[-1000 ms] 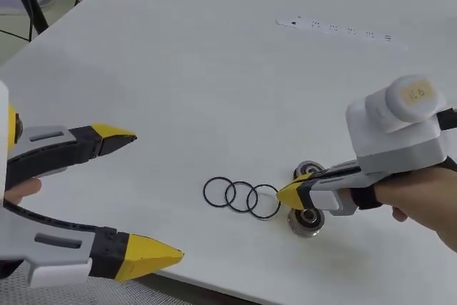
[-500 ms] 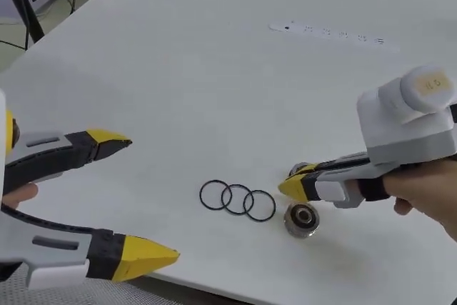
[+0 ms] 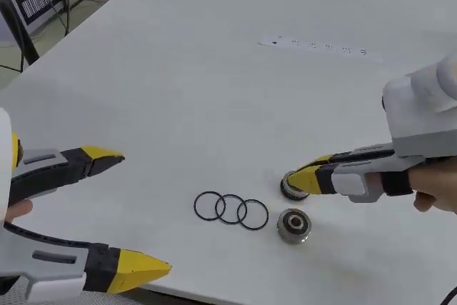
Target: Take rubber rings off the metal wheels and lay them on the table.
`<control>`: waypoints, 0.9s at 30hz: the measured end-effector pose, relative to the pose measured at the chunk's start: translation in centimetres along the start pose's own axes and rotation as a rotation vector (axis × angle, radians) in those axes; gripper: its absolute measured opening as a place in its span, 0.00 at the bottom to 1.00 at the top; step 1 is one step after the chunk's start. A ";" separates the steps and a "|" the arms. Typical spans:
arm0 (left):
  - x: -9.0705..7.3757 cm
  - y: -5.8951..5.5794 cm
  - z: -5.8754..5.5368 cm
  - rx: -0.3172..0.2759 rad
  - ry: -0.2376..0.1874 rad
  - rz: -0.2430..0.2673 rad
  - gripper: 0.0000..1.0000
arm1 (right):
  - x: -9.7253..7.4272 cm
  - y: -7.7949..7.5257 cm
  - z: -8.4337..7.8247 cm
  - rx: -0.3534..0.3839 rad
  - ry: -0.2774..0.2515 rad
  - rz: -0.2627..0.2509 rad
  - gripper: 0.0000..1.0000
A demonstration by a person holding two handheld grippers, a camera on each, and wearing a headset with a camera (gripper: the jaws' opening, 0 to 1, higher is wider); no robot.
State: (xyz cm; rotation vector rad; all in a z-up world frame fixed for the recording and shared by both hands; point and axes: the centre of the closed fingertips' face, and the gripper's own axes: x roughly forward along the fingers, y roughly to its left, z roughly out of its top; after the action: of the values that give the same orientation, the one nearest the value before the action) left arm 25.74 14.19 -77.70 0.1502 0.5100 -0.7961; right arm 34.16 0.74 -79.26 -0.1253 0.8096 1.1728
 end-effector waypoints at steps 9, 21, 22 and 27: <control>0.0 -0.2 0.0 0.001 0.001 -0.004 0.91 | -2.8 0.3 1.3 -0.023 -0.063 -0.029 0.10; 0.0 -0.6 0.4 0.035 0.004 -0.020 0.91 | -5.5 -0.1 0.9 -0.018 -0.119 -0.082 0.12; 0.0 -0.6 0.4 0.039 0.006 -0.020 0.91 | -5.7 -0.2 0.8 -0.016 -0.122 -0.086 0.12; -0.4 -0.5 0.8 0.045 -0.003 -0.016 0.92 | -6.5 -0.5 0.0 -0.004 -0.134 -0.112 0.12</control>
State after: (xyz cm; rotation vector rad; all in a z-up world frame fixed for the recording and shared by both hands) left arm 25.42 13.83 -76.72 0.1870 0.4906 -0.8235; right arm 33.64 -4.49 -75.33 -0.0926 0.6739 1.0653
